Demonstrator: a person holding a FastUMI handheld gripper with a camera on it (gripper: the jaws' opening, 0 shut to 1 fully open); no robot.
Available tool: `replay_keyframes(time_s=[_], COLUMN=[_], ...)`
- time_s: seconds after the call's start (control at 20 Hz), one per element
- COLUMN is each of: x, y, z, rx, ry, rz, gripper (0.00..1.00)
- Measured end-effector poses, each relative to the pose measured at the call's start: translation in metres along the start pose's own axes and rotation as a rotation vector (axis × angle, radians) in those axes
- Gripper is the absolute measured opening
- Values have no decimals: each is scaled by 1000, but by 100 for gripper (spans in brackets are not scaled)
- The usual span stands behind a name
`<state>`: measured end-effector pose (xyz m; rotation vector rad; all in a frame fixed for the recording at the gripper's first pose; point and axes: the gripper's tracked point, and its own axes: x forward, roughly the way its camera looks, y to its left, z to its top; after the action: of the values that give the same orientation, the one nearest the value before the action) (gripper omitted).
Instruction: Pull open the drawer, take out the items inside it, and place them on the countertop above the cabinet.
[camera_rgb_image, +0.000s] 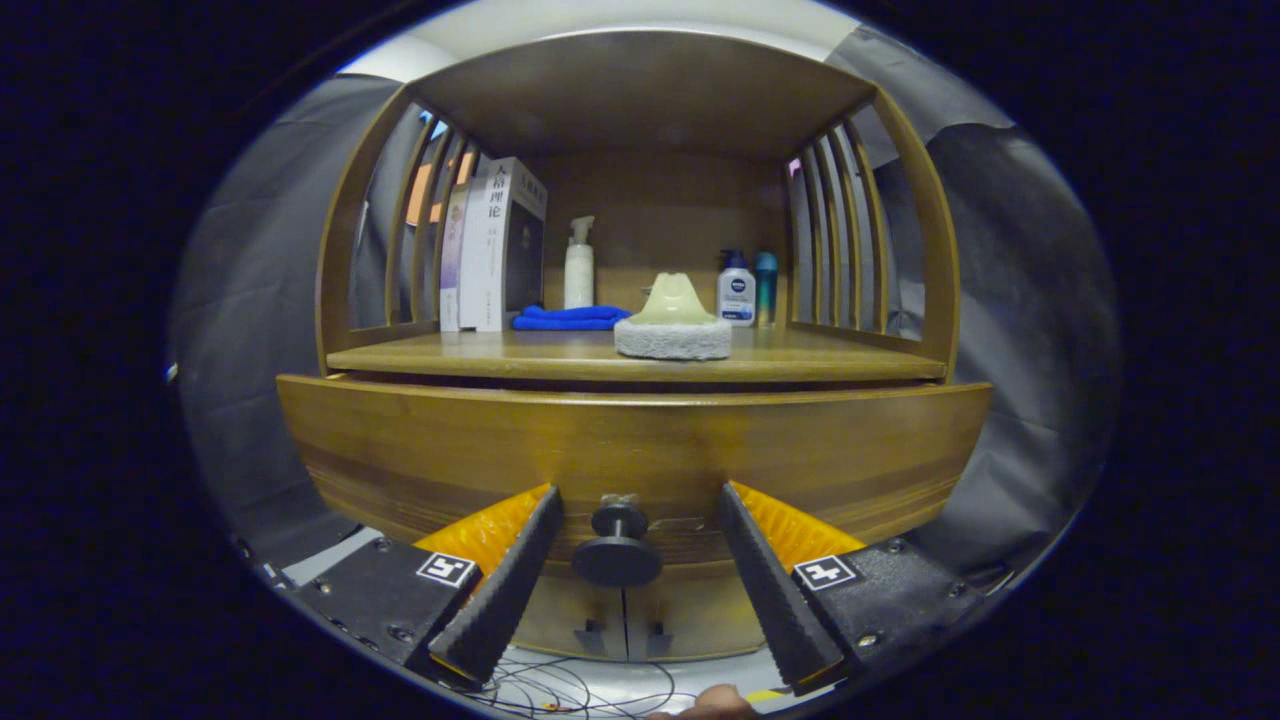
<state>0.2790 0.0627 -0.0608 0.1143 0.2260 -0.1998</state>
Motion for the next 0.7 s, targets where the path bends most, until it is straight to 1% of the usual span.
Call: replay_keyframes(time_s=[0.15,0.3,0.7], x=[5,13,28], y=[1,-1,-2], z=[0,0,3], rx=[30,5,-12], ry=[5,11,4], rz=[7,2,1], gripper=[100,100,100])
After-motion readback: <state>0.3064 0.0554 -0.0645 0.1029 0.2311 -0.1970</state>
